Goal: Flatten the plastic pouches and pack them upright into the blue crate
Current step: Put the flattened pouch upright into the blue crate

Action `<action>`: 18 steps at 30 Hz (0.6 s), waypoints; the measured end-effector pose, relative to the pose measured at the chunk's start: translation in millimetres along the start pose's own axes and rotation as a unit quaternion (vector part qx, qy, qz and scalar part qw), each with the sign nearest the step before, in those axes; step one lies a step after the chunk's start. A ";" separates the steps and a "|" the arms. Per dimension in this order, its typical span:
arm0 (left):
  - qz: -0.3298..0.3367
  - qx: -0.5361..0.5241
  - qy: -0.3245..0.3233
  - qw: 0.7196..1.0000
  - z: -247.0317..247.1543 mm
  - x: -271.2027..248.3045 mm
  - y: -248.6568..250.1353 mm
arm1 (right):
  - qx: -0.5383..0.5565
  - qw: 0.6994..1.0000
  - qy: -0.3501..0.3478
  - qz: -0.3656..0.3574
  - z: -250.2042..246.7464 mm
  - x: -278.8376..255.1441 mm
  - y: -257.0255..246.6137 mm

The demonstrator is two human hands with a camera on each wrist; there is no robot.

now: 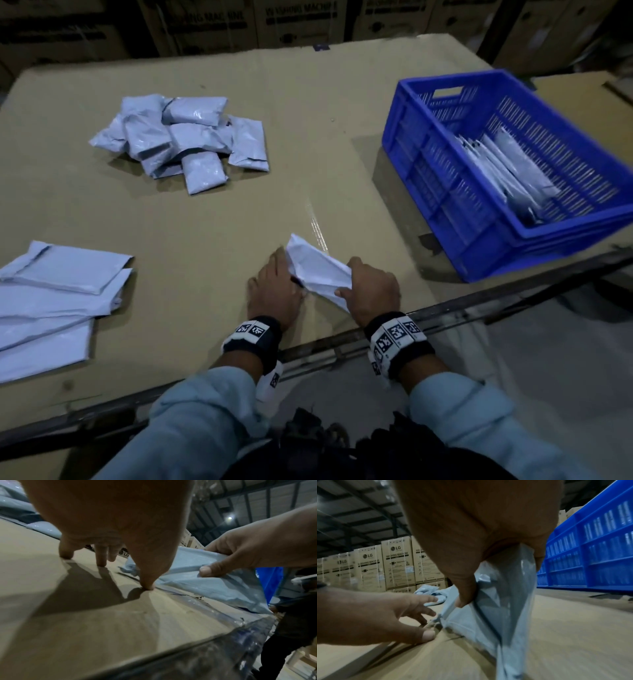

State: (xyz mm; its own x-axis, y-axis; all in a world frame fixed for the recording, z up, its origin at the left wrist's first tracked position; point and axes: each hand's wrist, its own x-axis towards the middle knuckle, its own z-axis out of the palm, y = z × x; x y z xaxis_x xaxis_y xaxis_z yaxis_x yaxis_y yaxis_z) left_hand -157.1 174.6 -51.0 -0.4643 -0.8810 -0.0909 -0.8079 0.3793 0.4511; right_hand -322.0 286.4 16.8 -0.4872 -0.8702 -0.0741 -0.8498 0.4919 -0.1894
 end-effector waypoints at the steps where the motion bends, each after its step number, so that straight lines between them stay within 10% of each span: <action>1: -0.024 0.021 -0.010 0.999 3.3 1.6 6.9 | 0.008 1.000 0.014 0.014 -5.8 0.8 6.4; 18: -0.089 0.117 -0.144 0.979 22.8 120.5 89.8 | 0.397 0.895 0.182 0.090 -128.4 75.1 62.2</action>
State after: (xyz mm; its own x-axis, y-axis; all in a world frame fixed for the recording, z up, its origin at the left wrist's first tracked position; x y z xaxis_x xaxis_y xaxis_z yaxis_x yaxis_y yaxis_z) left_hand -293.9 109.0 -41.7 -0.3641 -0.8353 -0.4119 -0.9308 0.3109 0.1924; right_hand -437.3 255.4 125.2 -0.7581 -0.6404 0.1232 -0.4099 0.3210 -0.8538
